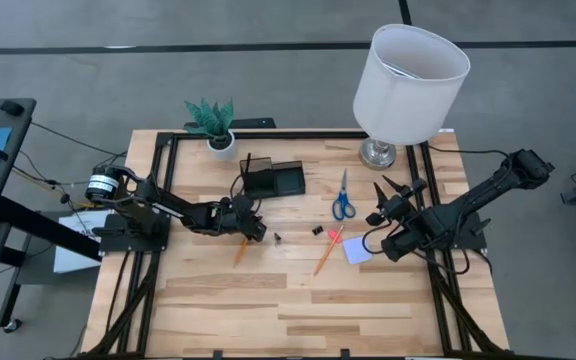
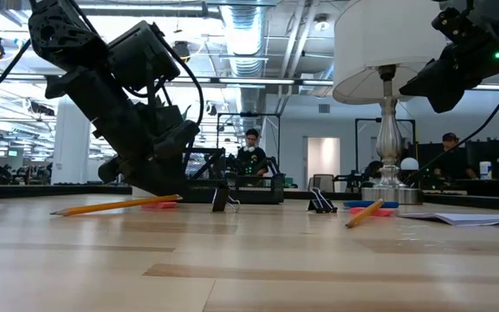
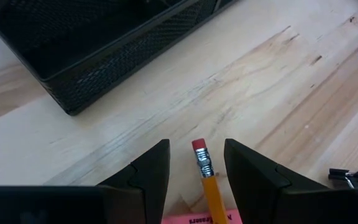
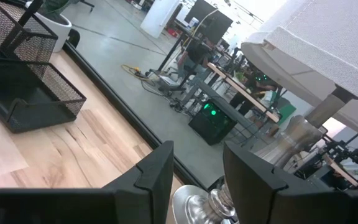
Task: Pick and place office supplies into organizer
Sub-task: Put the left yellow pencil into the black desk organizer
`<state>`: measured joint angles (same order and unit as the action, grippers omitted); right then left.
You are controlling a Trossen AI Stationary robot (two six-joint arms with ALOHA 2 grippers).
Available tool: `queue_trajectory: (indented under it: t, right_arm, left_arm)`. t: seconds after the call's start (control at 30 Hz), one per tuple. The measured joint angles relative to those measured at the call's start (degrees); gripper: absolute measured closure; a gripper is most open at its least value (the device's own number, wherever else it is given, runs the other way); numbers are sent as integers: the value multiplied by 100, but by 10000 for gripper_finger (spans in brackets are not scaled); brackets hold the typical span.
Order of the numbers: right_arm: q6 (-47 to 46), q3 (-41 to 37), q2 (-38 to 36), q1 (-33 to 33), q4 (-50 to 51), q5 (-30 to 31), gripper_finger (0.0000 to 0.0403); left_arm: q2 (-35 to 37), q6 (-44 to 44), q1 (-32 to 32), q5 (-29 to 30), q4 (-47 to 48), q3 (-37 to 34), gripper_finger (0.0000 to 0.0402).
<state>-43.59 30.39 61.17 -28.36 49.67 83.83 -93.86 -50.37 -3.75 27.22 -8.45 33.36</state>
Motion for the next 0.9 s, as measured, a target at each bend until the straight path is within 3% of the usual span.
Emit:
queue_trajectory:
  t: [0.73,0.9]
  right_arm:
    - [-2,0,0,0,0,-2,270]
    - [-2,0,0,-2,0,-2,269]
  left_arm:
    - [0,-9,0,-15,151,0,258]
    - [0,-9,0,-17,152,0,279]
